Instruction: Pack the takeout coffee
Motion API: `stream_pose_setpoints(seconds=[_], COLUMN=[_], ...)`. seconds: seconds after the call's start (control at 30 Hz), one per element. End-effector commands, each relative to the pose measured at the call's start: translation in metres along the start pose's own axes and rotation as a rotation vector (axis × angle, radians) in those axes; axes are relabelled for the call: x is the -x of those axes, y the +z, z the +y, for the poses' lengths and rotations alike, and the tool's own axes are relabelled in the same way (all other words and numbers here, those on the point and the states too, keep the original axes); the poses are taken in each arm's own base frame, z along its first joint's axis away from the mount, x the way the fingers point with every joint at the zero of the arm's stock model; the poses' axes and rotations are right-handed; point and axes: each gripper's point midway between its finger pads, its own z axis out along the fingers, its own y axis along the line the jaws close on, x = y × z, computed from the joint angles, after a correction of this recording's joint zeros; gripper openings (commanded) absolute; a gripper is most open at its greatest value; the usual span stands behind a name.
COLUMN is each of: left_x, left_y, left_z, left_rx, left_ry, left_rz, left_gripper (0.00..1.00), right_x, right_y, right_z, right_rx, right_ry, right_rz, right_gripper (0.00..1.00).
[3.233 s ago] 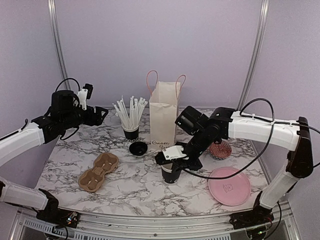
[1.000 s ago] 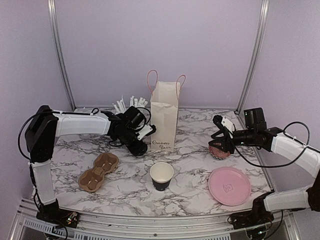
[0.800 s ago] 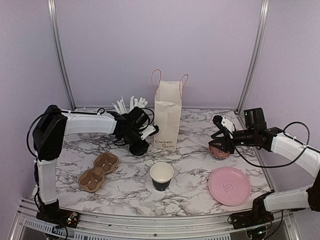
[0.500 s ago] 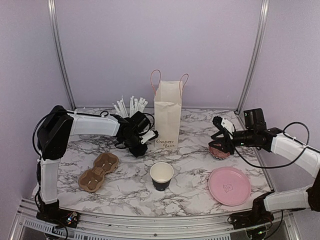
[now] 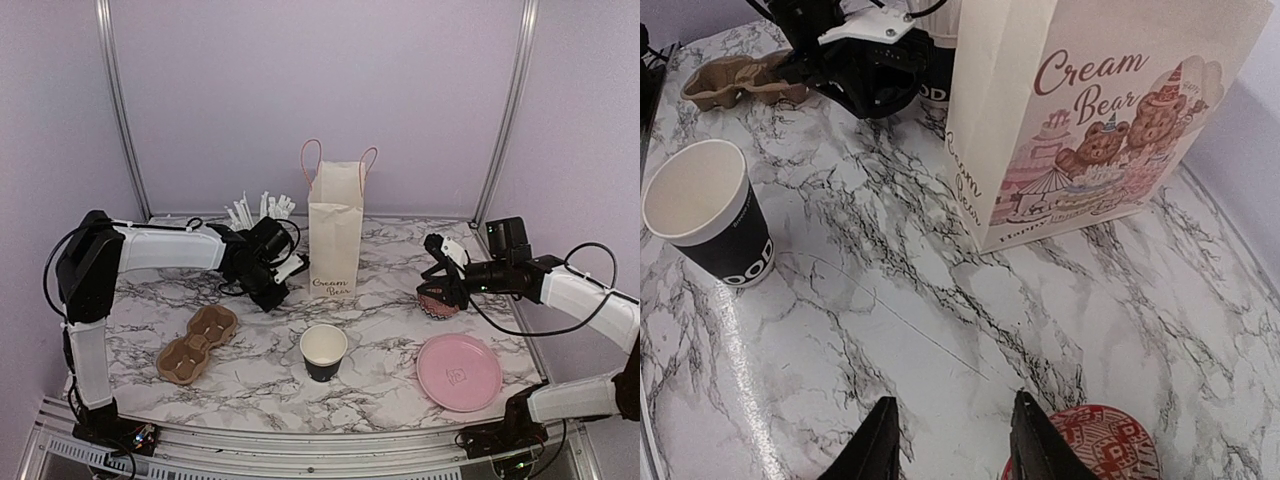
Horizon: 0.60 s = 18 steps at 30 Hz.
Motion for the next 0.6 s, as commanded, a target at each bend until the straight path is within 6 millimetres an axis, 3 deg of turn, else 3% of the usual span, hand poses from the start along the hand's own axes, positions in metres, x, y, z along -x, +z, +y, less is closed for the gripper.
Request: stream_pose_setpoints(seconds=[0.0,0.1,0.17,0.3,0.43,0.57], left_x=[0.014,0.020,0.025,0.054,0.087,0.109], left_y=[-0.051,-0.081,-0.104,-0.169,-0.249,-0.317], left_z=[-0.002,-0.009,-0.014,-0.032,-0.048,-0.060], left_rx=[-0.030,-0.077,-0.113,-0.251,-0.406,-0.551], left_ry=[-0.050,-0.073,-0.091,-0.118,-0.135,-0.117], left_rz=[-0.100,-0.167,-0.221,-0.427,-0.722,-1.020], left_gripper=[0.06,0.06,0.06,0.07,0.08,0.08], right_x=[0.000,0.004,0.017,0.065,0.125,0.179], right_y=[0.002,0.001,-0.003,-0.016,-0.030,-0.044], right_z=[-0.002,-0.004,-0.004,-0.012,-0.019,-0.006], right_rx=[0.011,0.011,0.027,0.067,0.146,0.354], right_ry=[0.013,0.024,0.042,0.063,0.110,0.208], right_rz=[-0.002,-0.007,-0.029,-0.096,-0.212,-0.377], right_gripper=[0.37,0.36,0.36,0.39,0.60,0.87])
